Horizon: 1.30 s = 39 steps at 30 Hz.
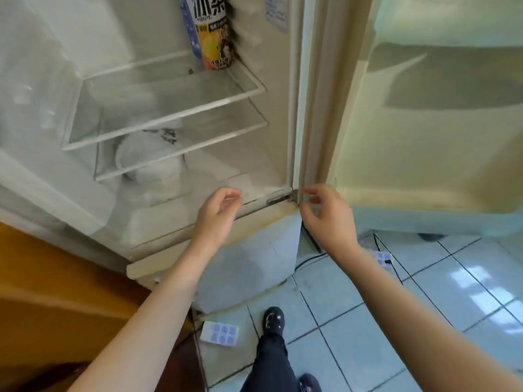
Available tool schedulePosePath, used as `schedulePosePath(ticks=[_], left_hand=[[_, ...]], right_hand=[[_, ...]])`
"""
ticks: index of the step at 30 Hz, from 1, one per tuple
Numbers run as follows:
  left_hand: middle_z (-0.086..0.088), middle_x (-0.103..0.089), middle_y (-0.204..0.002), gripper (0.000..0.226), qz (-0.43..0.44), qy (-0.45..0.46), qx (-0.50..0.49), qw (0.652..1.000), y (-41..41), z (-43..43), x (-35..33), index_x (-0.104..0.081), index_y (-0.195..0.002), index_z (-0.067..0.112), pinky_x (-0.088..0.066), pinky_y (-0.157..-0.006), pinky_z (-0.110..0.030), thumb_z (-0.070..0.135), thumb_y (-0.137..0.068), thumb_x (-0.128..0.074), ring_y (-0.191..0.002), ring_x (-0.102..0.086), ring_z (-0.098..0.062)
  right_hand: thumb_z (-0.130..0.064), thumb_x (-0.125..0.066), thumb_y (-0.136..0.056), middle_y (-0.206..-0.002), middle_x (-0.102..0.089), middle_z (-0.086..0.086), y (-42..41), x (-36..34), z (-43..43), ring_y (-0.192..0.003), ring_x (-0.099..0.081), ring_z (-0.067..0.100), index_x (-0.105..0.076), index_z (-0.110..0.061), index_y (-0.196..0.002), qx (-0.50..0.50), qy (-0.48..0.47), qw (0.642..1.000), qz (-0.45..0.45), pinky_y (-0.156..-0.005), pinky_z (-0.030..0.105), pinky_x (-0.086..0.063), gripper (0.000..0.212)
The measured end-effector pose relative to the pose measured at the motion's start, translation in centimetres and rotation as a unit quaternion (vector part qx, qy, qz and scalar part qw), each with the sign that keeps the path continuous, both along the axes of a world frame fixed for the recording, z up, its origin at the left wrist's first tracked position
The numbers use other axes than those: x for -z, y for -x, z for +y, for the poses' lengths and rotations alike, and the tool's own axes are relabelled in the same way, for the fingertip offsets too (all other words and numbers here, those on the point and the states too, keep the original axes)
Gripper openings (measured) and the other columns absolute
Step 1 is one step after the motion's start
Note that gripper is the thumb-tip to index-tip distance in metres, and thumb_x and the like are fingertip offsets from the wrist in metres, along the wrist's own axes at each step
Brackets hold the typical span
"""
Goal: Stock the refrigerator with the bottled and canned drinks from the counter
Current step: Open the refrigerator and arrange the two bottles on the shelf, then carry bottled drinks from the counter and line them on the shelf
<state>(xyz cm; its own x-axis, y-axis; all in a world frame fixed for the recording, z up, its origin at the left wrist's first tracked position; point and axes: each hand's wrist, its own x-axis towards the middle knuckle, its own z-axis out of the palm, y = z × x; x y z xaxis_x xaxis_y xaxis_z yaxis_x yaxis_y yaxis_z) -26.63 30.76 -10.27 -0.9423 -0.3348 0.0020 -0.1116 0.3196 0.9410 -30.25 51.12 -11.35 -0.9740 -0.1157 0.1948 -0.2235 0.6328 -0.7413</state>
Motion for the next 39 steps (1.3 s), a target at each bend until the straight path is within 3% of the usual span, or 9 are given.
schedulePosePath(ticks=[3, 8, 15, 17, 21, 25, 27, 34, 39], left_hand=[[0.017, -0.060, -0.086, 0.008, -0.093, 0.020, 0.039, 0.995, -3.5, 2.8, 3.7, -0.061, -0.092, 0.024, -0.037, -0.062, 0.000, 0.018, -0.093, -0.057, -0.077, -0.052, 0.009], [0.001, -0.060, -0.095, 0.007, -0.237, 0.050, 0.161, 0.957, -7.2, 7.8, 10.4, -0.061, -0.099, 0.019, -0.039, -0.075, -0.022, 0.019, -0.093, -0.057, -0.090, -0.055, -0.014], [-0.008, -0.063, -0.097, 0.004, -0.348, 0.081, 0.327, 0.875, -14.4, 13.1, 16.8, -0.059, -0.089, 0.019, -0.043, -0.085, -0.031, 0.019, -0.093, -0.057, -0.092, -0.058, -0.021], [-0.009, -0.064, -0.102, 0.008, -0.366, 0.115, 0.380, 0.842, -16.6, 15.3, 18.5, -0.060, -0.097, 0.016, -0.043, -0.087, -0.031, 0.022, -0.093, -0.056, -0.100, -0.060, -0.025], [-0.005, -0.062, -0.102, 0.013, -0.398, 0.183, 0.501, 0.747, -21.4, 20.3, 20.1, -0.059, -0.099, 0.017, -0.038, -0.075, -0.028, 0.026, -0.094, -0.052, -0.098, -0.058, -0.023], [-0.006, -0.062, -0.112, 0.024, -0.377, 0.258, 0.603, 0.654, -25.9, 25.4, 19.8, -0.058, -0.113, 0.012, -0.043, -0.092, -0.033, 0.028, -0.096, -0.050, -0.111, -0.057, -0.026], [-0.004, -0.061, -0.113, 0.026, -0.354, 0.303, 0.644, 0.607, -28.1, 27.9, 19.5, -0.058, -0.115, 0.013, -0.042, -0.090, -0.031, 0.029, -0.096, -0.050, -0.107, -0.057, -0.023], [-0.003, -0.061, -0.109, 0.027, -0.286, 0.428, 0.703, 0.491, -37.8, 37.1, 21.0, -0.059, -0.113, 0.014, -0.036, -0.080, -0.024, 0.031, -0.095, -0.049, -0.096, -0.052, -0.018], [-0.008, -0.064, -0.109, 0.021, -0.265, 0.481, 0.733, 0.401, -48.2, 45.2, 22.4, -0.058, -0.103, 0.015, -0.043, -0.088, -0.028, 0.031, -0.095, -0.048, -0.100, -0.058, -0.022]], right_hand=[[-0.021, -0.055, -0.088, -0.112, -0.062, 0.001, -4.3, 3.7, 4.1, -0.098, -0.060, 0.018, -0.060, -0.016, -0.116, 0.043, -0.034, 0.996, -0.077, -0.069, 0.024, -0.037, 0.029], [-0.024, -0.054, -0.090, -0.117, -0.062, 0.000, -14.1, 10.3, 11.4, -0.102, -0.058, 0.017, -0.057, -0.016, -0.119, 0.118, -0.081, 0.957, -0.251, -0.081, 0.027, -0.044, 0.031], [-0.027, -0.050, -0.090, -0.119, -0.064, -0.003, -35.0, 15.1, 16.4, -0.110, -0.058, 0.020, -0.058, -0.021, -0.120, 0.322, -0.082, 0.824, -0.458, -0.084, 0.027, -0.043, 0.032], [-0.027, -0.050, -0.090, -0.120, -0.064, -0.001, -40.8, 15.6, 16.8, -0.112, -0.057, 0.022, -0.058, -0.021, -0.120, 0.394, -0.049, 0.777, -0.488, -0.088, 0.028, -0.042, 0.032], [-0.023, -0.049, -0.091, -0.121, -0.063, 0.002, -51.6, 16.2, 17.1, -0.111, -0.057, 0.022, -0.059, -0.015, -0.121, 0.512, 0.045, 0.681, -0.522, -0.084, 0.026, -0.040, 0.032], [-0.020, -0.052, -0.090, -0.121, -0.063, 0.007, -60.2, 16.6, 16.7, -0.113, -0.056, 0.026, -0.060, -0.011, -0.120, 0.610, 0.125, 0.594, -0.510, -0.087, 0.026, -0.040, 0.032], [-0.019, -0.053, -0.089, -0.114, -0.066, 0.012, -63.6, 17.0, 16.4, -0.108, -0.058, 0.029, -0.061, -0.010, -0.118, 0.638, 0.172, 0.554, -0.507, -0.088, 0.030, -0.043, 0.031], [-0.022, -0.047, -0.093, -0.123, -0.061, 0.002, -74.7, 17.8, 18.1, -0.113, -0.055, 0.022, -0.058, -0.018, -0.121, 0.655, 0.246, 0.502, -0.509, -0.093, 0.030, -0.044, 0.031], [-0.023, -0.047, -0.094, -0.120, -0.063, 0.003, -86.6, 18.0, 23.4, -0.112, -0.057, 0.021, -0.060, -0.018, -0.116, 0.674, 0.258, 0.482, -0.497, -0.091, 0.027, -0.044, 0.026]])
